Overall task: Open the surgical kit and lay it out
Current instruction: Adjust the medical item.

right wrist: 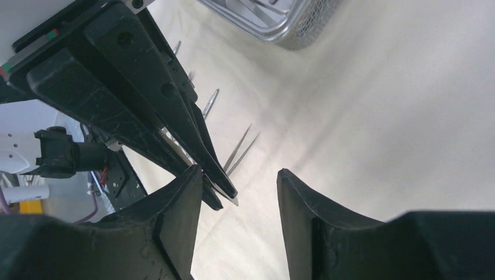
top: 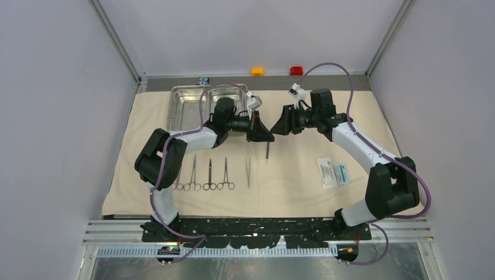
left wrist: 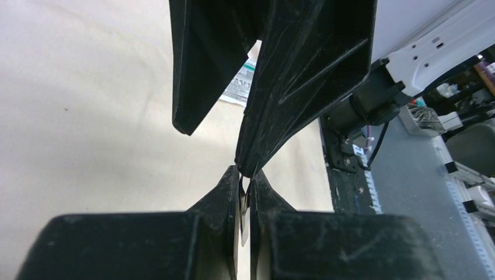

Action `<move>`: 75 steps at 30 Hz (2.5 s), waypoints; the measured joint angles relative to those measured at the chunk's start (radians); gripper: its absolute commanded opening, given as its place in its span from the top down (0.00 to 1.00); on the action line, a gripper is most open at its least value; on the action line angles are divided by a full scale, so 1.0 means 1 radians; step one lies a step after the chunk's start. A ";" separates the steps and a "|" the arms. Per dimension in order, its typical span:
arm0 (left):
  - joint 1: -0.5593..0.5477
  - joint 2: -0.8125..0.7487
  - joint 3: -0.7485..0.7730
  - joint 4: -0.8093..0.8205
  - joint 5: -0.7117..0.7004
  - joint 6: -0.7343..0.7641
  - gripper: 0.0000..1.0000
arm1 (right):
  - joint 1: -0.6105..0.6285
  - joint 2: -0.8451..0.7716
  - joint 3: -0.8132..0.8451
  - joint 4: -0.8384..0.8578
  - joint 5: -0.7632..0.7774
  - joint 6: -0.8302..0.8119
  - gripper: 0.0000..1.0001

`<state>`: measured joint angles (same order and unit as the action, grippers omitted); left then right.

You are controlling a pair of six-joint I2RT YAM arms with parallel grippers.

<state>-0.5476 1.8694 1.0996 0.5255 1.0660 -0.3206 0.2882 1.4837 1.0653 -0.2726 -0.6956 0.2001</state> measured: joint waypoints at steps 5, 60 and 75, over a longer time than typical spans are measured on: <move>0.030 0.010 -0.003 0.150 0.022 -0.217 1.00 | -0.018 -0.040 0.008 0.047 -0.036 -0.015 0.47; 0.072 0.127 -0.031 0.726 -0.045 -0.782 0.62 | 0.058 -0.013 -0.026 0.107 -0.122 -0.035 0.99; 0.192 -0.211 0.087 -0.237 -0.220 0.039 0.41 | 0.297 0.003 -0.076 -0.021 0.426 0.182 1.00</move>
<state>-0.3561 1.6581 1.1870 0.2882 0.8463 -0.2813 0.5850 1.4864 0.9894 -0.2932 -0.2691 0.3824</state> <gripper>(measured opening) 0.597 0.092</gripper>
